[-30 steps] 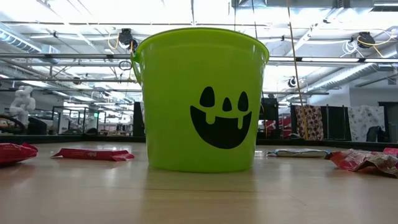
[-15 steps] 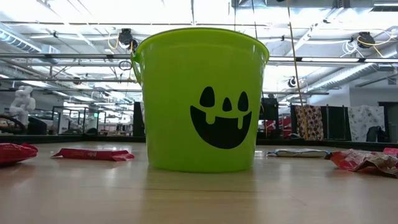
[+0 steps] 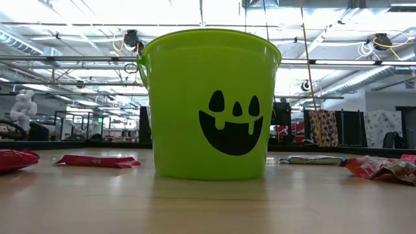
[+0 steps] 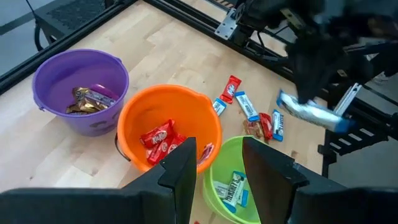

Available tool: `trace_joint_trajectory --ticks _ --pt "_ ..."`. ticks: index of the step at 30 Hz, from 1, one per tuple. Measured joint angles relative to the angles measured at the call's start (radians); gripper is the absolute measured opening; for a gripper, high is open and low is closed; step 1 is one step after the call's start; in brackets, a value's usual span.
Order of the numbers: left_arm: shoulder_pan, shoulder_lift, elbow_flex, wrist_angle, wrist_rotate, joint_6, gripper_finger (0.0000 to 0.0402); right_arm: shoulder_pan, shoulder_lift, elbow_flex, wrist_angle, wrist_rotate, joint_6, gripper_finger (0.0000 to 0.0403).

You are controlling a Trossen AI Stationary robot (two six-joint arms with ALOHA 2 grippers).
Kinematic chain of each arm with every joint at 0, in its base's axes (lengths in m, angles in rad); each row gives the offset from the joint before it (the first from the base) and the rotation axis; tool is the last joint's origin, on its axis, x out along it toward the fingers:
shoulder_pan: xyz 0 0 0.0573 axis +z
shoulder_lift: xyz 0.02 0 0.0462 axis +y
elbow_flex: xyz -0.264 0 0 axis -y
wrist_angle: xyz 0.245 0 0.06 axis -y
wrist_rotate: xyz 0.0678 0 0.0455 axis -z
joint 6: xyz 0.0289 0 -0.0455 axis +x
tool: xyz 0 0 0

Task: Sort candy by brand, put in halloween buckets
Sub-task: Put blue chocolate bar into the green bucket, then put golden candy into the purple bucket

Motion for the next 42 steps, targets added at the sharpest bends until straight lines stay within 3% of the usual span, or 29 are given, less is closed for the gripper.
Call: trace_joint_trajectory --ticks 7,16,22,26,31,37,42 --pt "0.0 0.0 0.0 0.0 -0.048 0.005 0.0136 0.014 0.11 0.059 -0.001 -0.003 0.012 0.0" --pt "0.0 0.0 0.0 0.001 -0.059 -0.001 0.0136 -0.011 0.236 0.06 -0.004 -0.002 0.462 0.0" --pt "0.0 0.0 0.0 0.002 -0.059 -0.002 0.0136 -0.011 0.236 0.06 -0.006 -0.004 0.593 0.0001" --pt "0.0 0.0 0.0 0.002 -0.069 -0.002 0.0136 -0.013 0.236 0.06 -0.014 -0.003 0.601 0.0026" --pt "0.0 0.0 0.0 0.002 -0.068 -0.007 0.0136 -0.022 0.236 0.06 -0.014 -0.01 0.632 0.0086" --pt "-0.037 0.0 0.0 -0.047 0.079 -0.223 0.0136 -0.027 0.123 0.06 -0.07 -0.12 0.761 0.0134" --pt "-0.186 0.016 -0.001 -0.153 0.132 -0.498 0.0136 -0.027 -0.06 0.06 -0.302 -0.072 1.011 0.0137"
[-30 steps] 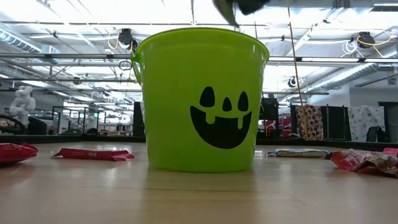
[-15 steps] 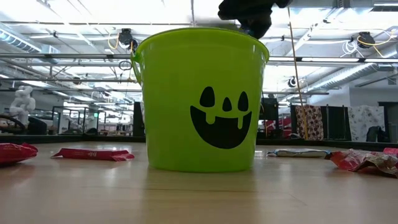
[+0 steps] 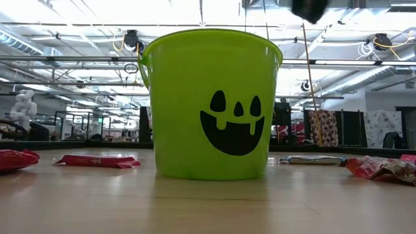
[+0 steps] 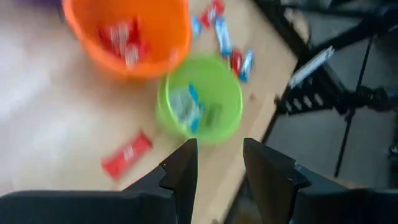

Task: Sort candy by brand, put in halloween buckets
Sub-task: Put golden candy into the purple bucket

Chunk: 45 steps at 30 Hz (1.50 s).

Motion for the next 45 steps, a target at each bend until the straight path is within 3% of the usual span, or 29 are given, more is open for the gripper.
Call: trace_joint_trajectory --ticks 7,11,15,24,33,38,45 --pt "-0.228 0.086 -0.064 -0.136 0.016 -0.447 0.0136 0.0 -0.178 0.0 -0.284 0.203 0.06 0.0137" --pt "-0.294 0.145 -0.132 -0.131 0.126 -0.613 0.0136 -0.001 -0.22 0.0 -0.351 0.283 0.06 0.0137" --pt "-0.329 0.187 -0.212 -0.108 0.21 -0.774 0.0143 -0.001 -0.224 0.0 -0.37 0.293 0.059 0.0137" --pt "-0.344 0.191 -0.404 0.194 0.173 -0.73 0.0162 0.0 -0.201 0.0 -0.372 0.275 0.059 0.0137" --pt "-0.315 0.192 -0.576 0.32 0.167 -0.644 0.0162 0.0 -0.193 0.0 -0.375 0.275 0.06 0.0137" --pt "-0.275 0.192 -0.651 0.391 0.259 -0.534 0.0161 0.0 -0.194 0.0 -0.375 0.275 0.069 0.0137" --pt "-0.228 0.206 -0.686 0.453 0.281 -0.395 0.0161 0.0 -0.194 0.0 -0.369 0.275 0.09 0.0137"
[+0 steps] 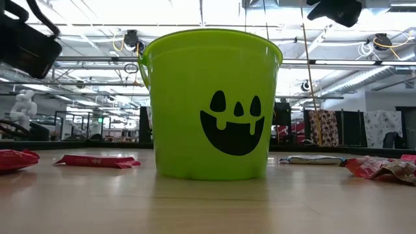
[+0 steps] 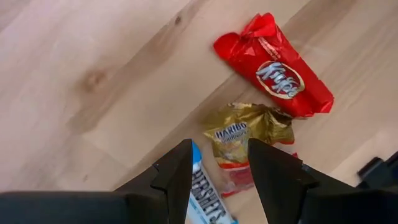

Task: Sort candy by brand, put in halloween buckets
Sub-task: Put golden candy into the purple bucket

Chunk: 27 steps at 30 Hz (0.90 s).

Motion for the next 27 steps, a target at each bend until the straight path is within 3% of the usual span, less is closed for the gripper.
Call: trace_joint_trajectory --ticks 13,16,22,27 --pt "0.039 0.123 0.002 0.104 0.105 0.116 0.0154 0.0 0.0 0.0 0.001 0.0 0.02 0.0137" --pt "0.042 0.135 0.002 0.126 0.105 0.121 0.0122 0.0 0.0 0.0 0.003 0.0 0.02 0.0137" --pt "0.047 0.13 0.003 0.132 0.104 0.125 0.0016 0.0 0.0 0.0 0.003 0.0 0.02 0.0137" --pt "0.048 0.085 0.017 0.102 0.154 0.078 0.0013 0.0 0.0 0.0 0.003 0.001 0.02 0.0137"
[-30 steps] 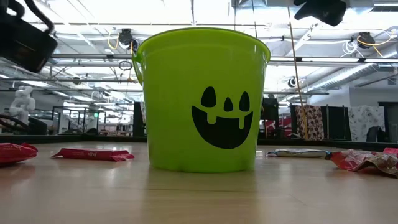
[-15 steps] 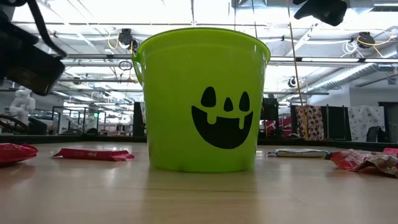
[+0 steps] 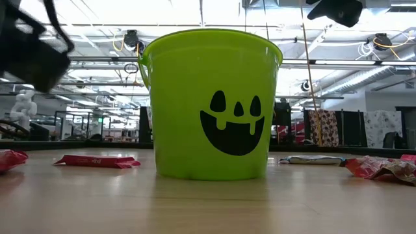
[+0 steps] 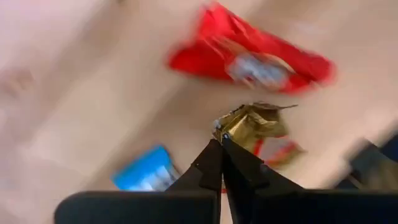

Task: Sort candy by brand, put in halloween buckets
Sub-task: Put golden candy into the purple bucket

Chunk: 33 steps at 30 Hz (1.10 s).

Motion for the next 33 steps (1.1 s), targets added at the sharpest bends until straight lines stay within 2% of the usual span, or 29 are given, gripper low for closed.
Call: trace_joint_trajectory --ticks 3,6,12,18,26,30,33 --pt "-0.002 -0.067 0.036 -0.057 0.027 -0.05 0.001 0.0 0.0 0.0 0.003 0.004 0.0 0.0137" --pt "-0.002 -0.165 0.073 -0.112 -0.06 -0.088 0.0004 -0.001 0.008 0.0 0.017 0.009 0.0 0.0137" --pt "0.03 -0.375 0.138 -0.172 -0.384 -0.105 0.0004 -0.003 0.041 0.0 0.037 0.008 0.0 0.0137" --pt "0.098 -0.539 0.191 -0.158 -0.83 -0.039 0.0004 -0.003 0.065 0.0 0.129 0.008 -0.005 0.0137" --pt "0.22 -0.643 0.196 0.056 -1.363 0.127 0.0004 -0.026 0.064 0.0 0.24 0.035 -0.046 0.0137" --pt "0.282 -0.646 0.196 0.219 -1.496 0.261 0.0004 -0.056 0.064 0.0 0.241 0.034 -0.052 0.0137" --pt "0.33 -0.646 0.196 0.283 -1.494 0.319 0.0004 -0.069 0.064 0.0 0.241 0.03 -0.052 0.0137"
